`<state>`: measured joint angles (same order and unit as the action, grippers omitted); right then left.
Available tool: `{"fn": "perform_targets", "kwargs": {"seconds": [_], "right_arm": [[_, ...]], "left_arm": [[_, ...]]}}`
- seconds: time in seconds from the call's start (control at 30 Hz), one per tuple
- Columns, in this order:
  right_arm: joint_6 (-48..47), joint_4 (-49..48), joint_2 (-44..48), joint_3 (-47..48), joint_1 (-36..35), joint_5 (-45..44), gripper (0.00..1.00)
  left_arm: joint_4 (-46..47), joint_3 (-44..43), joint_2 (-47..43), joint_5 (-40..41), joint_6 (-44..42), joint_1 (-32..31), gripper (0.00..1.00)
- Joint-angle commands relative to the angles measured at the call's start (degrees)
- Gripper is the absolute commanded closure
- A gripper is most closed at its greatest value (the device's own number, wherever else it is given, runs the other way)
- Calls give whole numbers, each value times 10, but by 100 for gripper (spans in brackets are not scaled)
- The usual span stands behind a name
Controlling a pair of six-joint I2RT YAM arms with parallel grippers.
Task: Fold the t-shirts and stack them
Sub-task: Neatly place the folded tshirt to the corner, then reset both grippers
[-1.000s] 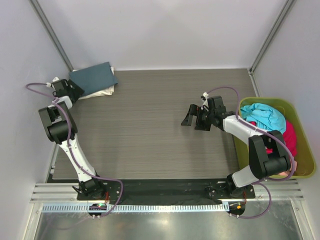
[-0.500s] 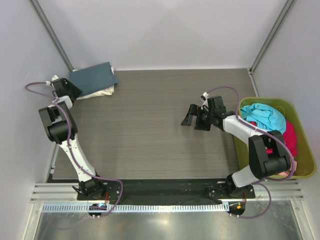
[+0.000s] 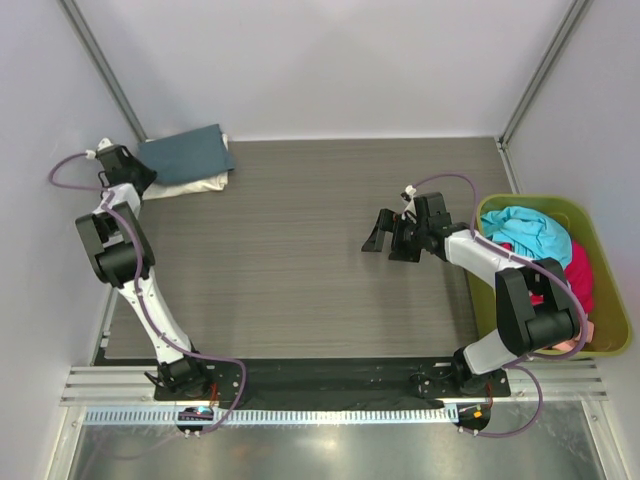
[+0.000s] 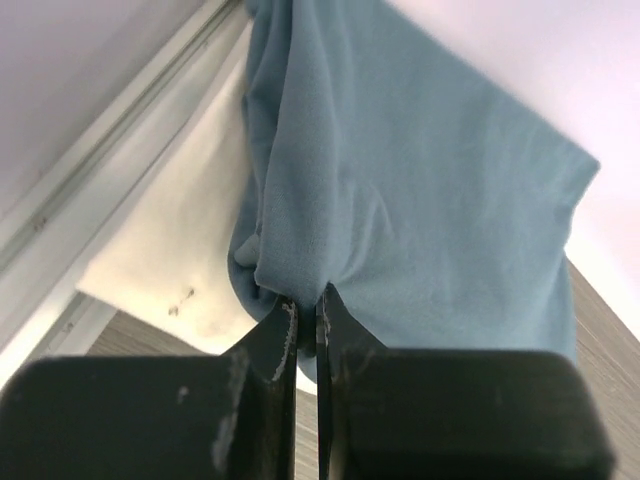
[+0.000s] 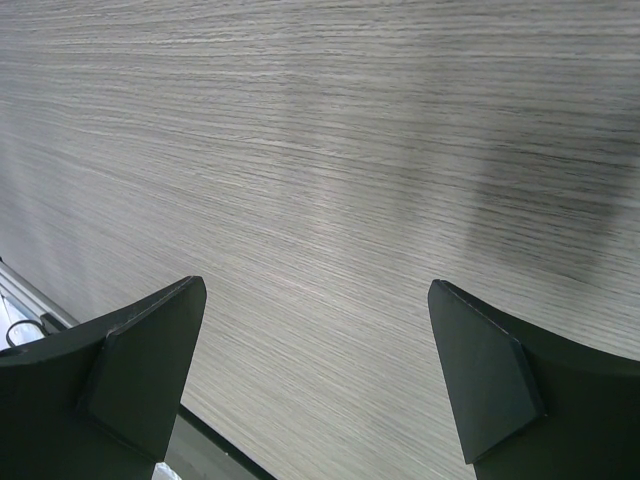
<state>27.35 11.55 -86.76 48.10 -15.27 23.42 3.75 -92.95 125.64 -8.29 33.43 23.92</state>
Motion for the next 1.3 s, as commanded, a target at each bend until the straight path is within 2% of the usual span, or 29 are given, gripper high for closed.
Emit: {"fn": "perform_targets", "kwargs": {"seconds": [0.0,0.2,0.37,0.4,0.47,0.5,0.53,0.57,0.7,0.87,1.03,1.13,1.17,1.27], "right_arm": [[3,-20,1,9,-3,11,0],[3,-21,3,9,-2,13,0],[3,-22,3,8,-2,13,0],[3,-21,3,7,-2,14,0],[3,-21,2,8,-2,15,0],[3,-22,2,8,-3,15,0],[2,-22,1,9,-3,15,0],[3,-22,0,9,-3,15,0],[4,-23,1,7,-2,15,0],[5,-25,-2,9,-3,16,0],[2,-25,-8,15,-3,14,0],[1,-24,-10,19,-3,18,0],[2,-23,-10,21,-3,19,0],[2,-23,-8,19,-3,22,0]], "left_arm": [[6,-56,-18,10,-24,33,100],[-36,-112,-2,-6,-45,47,98],[-62,-116,7,4,-54,57,95],[-61,-113,7,2,-44,60,89],[-65,-116,14,-13,-41,67,67],[-71,-119,16,-14,-41,67,39],[-82,-121,17,-7,-42,68,21],[-84,-119,12,-1,-41,68,10],[-68,-85,-29,57,-18,68,9],[-55,-72,-64,51,30,68,13],[-66,-34,-120,67,59,44,13],[-80,6,-171,69,77,25,9],[-88,12,-182,69,78,21,2],[-140,25,-237,58,83,6,0]]}}
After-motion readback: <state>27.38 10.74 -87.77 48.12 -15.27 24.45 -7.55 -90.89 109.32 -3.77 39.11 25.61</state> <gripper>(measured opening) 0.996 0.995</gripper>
